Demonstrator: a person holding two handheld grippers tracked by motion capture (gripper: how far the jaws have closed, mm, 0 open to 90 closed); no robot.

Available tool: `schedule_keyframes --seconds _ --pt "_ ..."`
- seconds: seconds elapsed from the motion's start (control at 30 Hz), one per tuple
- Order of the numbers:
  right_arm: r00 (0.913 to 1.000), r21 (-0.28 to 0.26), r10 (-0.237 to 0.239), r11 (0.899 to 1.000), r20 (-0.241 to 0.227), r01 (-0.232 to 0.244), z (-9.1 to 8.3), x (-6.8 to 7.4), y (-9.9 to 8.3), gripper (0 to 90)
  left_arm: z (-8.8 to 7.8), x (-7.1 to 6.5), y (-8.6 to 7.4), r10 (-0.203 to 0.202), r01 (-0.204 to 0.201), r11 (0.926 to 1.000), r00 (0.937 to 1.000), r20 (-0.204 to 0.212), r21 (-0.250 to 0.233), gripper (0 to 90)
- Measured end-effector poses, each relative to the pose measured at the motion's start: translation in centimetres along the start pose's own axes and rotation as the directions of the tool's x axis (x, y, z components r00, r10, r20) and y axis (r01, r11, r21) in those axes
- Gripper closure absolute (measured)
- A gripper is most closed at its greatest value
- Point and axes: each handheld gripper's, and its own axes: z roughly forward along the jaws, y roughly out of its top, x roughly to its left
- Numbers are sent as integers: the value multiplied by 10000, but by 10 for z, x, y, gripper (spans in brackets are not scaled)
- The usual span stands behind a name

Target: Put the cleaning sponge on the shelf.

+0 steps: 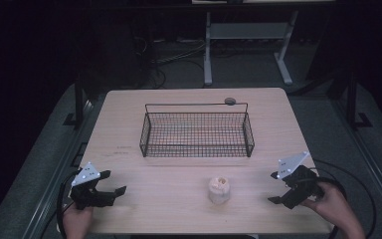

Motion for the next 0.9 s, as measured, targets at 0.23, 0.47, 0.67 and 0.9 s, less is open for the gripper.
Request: schedule_keyframes --seconds 0.23,0.47,0.67,0.9 --pt "9998 272 -127 9995 -164 131 3 4 4 196 0 0 1 -18 18 10000 10000 7 -14 137" --pt "9991 371 -425 9984 -26 425 -1 12 14 187 3 -2 3 109 -109 9999 9999 86 10 137" --pt "9964 477 -844 9953 -40 845 -1 19 28 187 3 -2 4 62 -62 10000 10000 71 -16 137" --pt "9959 704 -865 9936 -264 882 5 19 35 185 3 -2 4 61 -61 10000 10000 53 -18 137"
